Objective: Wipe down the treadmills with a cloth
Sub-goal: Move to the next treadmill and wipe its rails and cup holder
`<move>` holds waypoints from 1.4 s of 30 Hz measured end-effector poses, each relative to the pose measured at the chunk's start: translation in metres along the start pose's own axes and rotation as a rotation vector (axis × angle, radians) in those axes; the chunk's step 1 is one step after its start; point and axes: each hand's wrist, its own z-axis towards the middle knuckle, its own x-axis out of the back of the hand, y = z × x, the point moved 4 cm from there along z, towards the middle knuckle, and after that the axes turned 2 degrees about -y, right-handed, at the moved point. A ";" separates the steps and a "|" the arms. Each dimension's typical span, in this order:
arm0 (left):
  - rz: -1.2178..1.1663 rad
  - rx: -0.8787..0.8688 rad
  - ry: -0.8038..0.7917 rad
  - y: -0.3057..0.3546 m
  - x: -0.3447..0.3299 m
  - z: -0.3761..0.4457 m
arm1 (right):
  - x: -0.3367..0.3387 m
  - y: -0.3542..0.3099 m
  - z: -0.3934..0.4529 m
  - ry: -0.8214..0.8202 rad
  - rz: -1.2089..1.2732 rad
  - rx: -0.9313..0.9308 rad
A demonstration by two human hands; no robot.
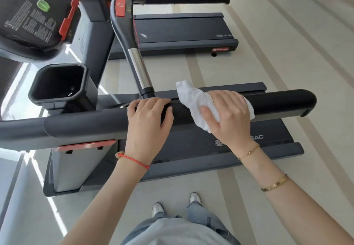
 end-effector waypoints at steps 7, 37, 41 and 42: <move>-0.019 -0.005 0.005 0.047 -0.030 0.012 | 0.015 0.054 -0.006 0.002 0.012 0.041; -0.120 -0.051 -0.120 0.176 -0.103 0.048 | 0.089 0.201 -0.027 -0.268 0.284 -0.262; -0.137 -0.079 -0.118 0.175 -0.098 0.047 | 0.111 0.190 -0.036 -0.209 0.301 -0.381; -0.142 -0.088 -0.119 0.174 -0.096 0.046 | 0.115 0.186 -0.040 -0.200 0.300 -0.407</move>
